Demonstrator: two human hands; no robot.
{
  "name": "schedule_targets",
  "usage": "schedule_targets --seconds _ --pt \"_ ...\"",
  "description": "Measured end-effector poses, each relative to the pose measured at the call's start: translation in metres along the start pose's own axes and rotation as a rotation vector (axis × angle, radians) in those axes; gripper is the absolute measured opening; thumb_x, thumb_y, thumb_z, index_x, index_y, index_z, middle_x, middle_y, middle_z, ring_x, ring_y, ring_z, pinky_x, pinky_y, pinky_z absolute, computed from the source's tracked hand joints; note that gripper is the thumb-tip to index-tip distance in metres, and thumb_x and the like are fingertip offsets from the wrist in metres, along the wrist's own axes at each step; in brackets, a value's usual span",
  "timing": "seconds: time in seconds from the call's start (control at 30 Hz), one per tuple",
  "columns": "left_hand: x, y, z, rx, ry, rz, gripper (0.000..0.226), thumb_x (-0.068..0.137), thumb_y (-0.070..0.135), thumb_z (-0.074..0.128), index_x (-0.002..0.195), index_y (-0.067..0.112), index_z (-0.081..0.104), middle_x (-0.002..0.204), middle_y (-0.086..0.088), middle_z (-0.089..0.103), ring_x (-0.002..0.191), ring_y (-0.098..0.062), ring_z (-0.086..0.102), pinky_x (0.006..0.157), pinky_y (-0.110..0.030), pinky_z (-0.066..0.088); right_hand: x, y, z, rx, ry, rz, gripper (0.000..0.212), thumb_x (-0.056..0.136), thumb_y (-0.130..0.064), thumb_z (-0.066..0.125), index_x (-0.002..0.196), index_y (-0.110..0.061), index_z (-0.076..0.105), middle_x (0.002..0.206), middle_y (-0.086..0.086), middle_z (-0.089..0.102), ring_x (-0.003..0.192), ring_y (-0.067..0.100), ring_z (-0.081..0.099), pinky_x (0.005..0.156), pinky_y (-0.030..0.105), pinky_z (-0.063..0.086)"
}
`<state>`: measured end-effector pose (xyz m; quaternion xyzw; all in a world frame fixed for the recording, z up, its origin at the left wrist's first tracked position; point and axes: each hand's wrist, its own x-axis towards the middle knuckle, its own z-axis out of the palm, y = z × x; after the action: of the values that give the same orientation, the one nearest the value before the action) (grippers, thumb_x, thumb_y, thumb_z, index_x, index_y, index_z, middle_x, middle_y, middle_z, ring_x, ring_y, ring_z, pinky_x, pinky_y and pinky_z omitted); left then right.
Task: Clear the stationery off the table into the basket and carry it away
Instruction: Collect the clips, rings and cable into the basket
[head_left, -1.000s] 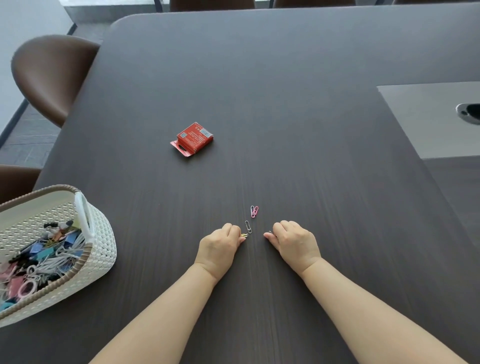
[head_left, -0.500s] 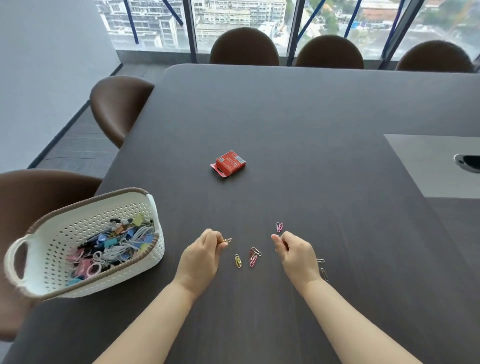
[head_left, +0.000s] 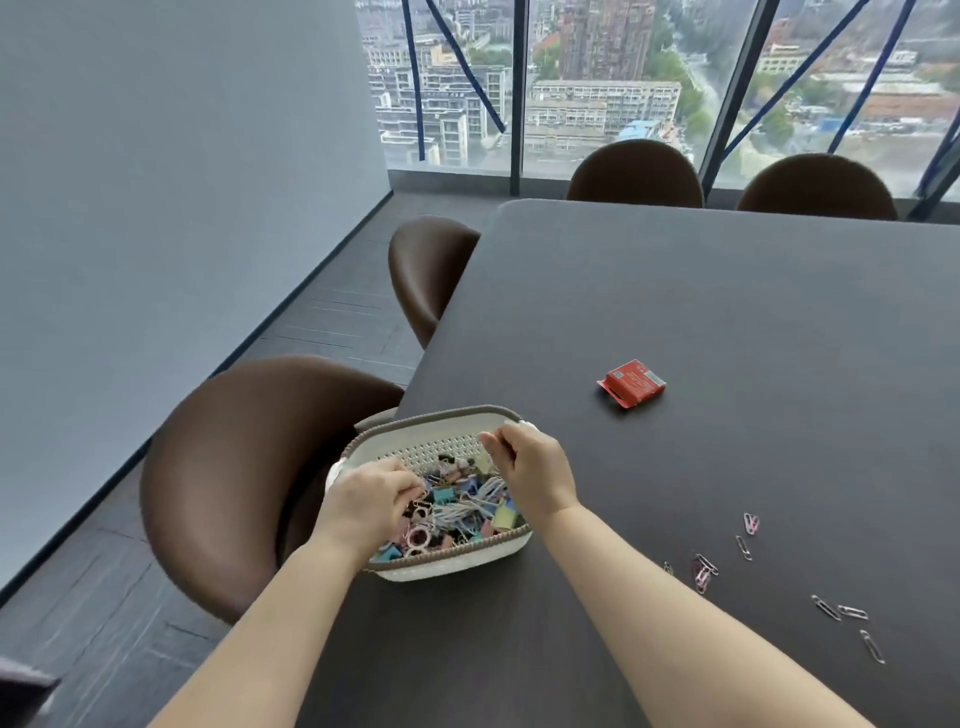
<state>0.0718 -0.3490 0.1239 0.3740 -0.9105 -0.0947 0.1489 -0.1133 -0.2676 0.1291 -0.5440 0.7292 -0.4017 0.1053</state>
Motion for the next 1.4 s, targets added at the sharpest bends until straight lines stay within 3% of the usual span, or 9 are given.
schedule_targets --seconds 0.1,0.23,0.4,0.57,0.77,0.97,1.07,1.17,1.4 --pt "-0.003 -0.022 0.002 -0.029 0.014 0.052 0.017 0.074 0.006 0.075 0.084 0.020 0.075 0.078 0.007 0.071 0.072 -0.016 0.067 0.068 -0.028 0.053 0.004 0.004 0.024 -0.106 -0.064 -0.022 0.019 0.092 -0.017 0.052 0.089 -0.007 0.067 0.088 0.006 0.066 0.083 0.025 0.057 0.084 0.036 0.046" --pt "-0.008 -0.029 0.005 -0.114 0.078 0.086 0.011 0.070 0.015 0.079 0.077 0.020 0.074 0.071 0.011 0.070 0.064 -0.008 0.065 0.065 -0.021 0.051 -0.001 0.009 0.033 -0.183 -0.306 0.055 0.029 0.092 -0.010 0.049 0.116 -0.018 0.062 0.136 0.000 0.047 0.129 0.021 0.034 0.095 0.036 0.045" --pt "-0.016 -0.017 0.008 -0.217 0.109 0.085 0.031 0.084 0.038 0.047 0.084 0.019 0.072 0.077 0.011 0.067 0.069 -0.004 0.060 0.066 -0.013 0.044 -0.011 0.007 0.019 -0.330 -0.157 0.017 0.025 0.096 -0.026 0.043 0.100 -0.017 0.067 0.093 0.000 0.069 0.088 0.022 0.061 0.067 0.031 0.048" --pt "-0.016 0.010 0.016 -0.193 0.148 0.144 0.029 0.083 0.030 0.047 0.094 0.016 0.070 0.088 0.005 0.065 0.083 -0.011 0.058 0.075 -0.023 0.047 -0.032 0.019 -0.005 -0.200 -0.013 -0.096 0.030 0.090 -0.019 0.052 0.119 -0.014 0.058 0.118 0.003 0.062 0.110 0.024 0.050 0.088 0.036 0.044" --pt "-0.008 0.090 0.049 -0.239 0.219 0.342 0.022 0.082 0.020 0.051 0.093 0.013 0.069 0.089 0.000 0.064 0.084 -0.013 0.054 0.078 -0.025 0.045 -0.097 0.086 -0.080 -0.245 0.170 0.159 0.039 0.086 -0.029 0.047 0.120 -0.011 0.056 0.116 0.005 0.059 0.107 0.020 0.046 0.091 0.020 0.032" --pt "-0.018 0.188 0.121 -0.269 -0.171 0.396 0.041 0.081 0.033 0.043 0.107 0.013 0.066 0.105 0.001 0.065 0.096 -0.011 0.053 0.074 -0.028 0.053 -0.185 0.180 -0.149 -0.402 0.076 0.581 0.047 0.093 -0.012 0.046 0.139 -0.011 0.035 0.140 0.005 0.042 0.129 0.025 0.034 0.104 0.035 0.032" --pt "-0.026 0.227 0.163 -0.101 -0.366 0.287 0.067 0.088 0.048 0.025 0.139 0.007 0.036 0.150 -0.004 0.026 0.139 -0.020 0.022 0.112 -0.034 0.026 -0.216 0.213 -0.170 -0.448 -0.051 0.763 0.054 0.098 -0.022 0.034 0.146 -0.011 0.012 0.154 0.003 0.012 0.141 0.019 0.008 0.113 0.032 0.019" --pt "-0.030 0.249 0.194 0.017 -0.511 0.200 0.087 0.078 0.063 -0.002 0.146 0.008 -0.006 0.145 0.001 -0.028 0.134 -0.016 -0.028 0.113 -0.033 -0.005 -0.230 0.237 -0.180 -0.498 -0.181 0.819 0.062 0.098 -0.035 0.028 0.145 -0.007 -0.003 0.155 0.008 -0.009 0.142 0.019 -0.008 0.116 0.036 0.005" --pt "-0.015 0.281 0.232 0.067 -0.544 0.186 0.085 0.064 0.059 -0.017 0.132 0.009 -0.024 0.140 0.001 -0.033 0.129 -0.016 -0.032 0.106 -0.030 -0.016 -0.210 0.260 -0.158 -0.596 -0.356 0.655 0.075 0.089 -0.058 0.004 0.139 -0.007 -0.021 0.148 0.006 -0.028 0.136 0.017 -0.026 0.112 0.039 -0.011"
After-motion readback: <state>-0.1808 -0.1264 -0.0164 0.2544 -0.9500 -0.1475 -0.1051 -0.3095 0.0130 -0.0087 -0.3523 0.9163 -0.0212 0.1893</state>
